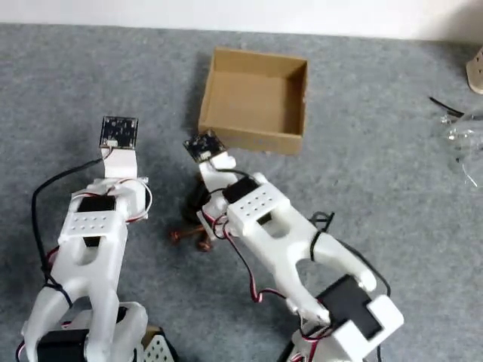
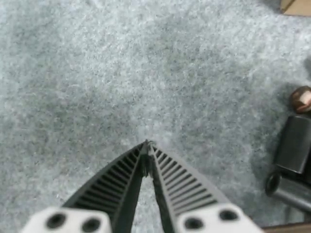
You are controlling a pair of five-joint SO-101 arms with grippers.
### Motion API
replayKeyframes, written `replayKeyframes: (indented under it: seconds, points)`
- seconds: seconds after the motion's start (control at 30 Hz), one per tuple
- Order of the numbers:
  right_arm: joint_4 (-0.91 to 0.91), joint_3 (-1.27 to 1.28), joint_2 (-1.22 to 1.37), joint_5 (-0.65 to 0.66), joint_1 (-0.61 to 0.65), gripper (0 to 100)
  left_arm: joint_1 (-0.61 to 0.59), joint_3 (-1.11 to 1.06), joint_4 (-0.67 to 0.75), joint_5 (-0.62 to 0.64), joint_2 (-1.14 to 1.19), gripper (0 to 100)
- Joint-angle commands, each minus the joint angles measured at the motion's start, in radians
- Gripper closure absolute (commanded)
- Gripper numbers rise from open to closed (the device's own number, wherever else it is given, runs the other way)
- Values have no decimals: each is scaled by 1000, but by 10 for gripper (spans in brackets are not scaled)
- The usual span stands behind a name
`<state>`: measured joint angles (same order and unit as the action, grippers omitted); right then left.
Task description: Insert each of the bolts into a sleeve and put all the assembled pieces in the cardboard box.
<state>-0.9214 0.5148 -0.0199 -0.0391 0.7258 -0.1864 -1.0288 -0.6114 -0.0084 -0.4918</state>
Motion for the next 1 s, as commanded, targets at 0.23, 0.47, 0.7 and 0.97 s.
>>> replayKeyframes:
  seconds: [0.23, 0.47, 0.7, 0.97]
  points:
    - [24, -68, 56, -3, 13, 692, -16, 4, 18, 9, -39, 989]
    - [36, -73, 61, -3, 13, 758, -16, 4, 18, 9, -39, 989]
    - [143, -67, 61, -3, 13, 771, -16, 4, 18, 9, -39, 989]
    - [140, -68, 53, -3, 13, 771, -16, 4, 18, 9, -39, 989]
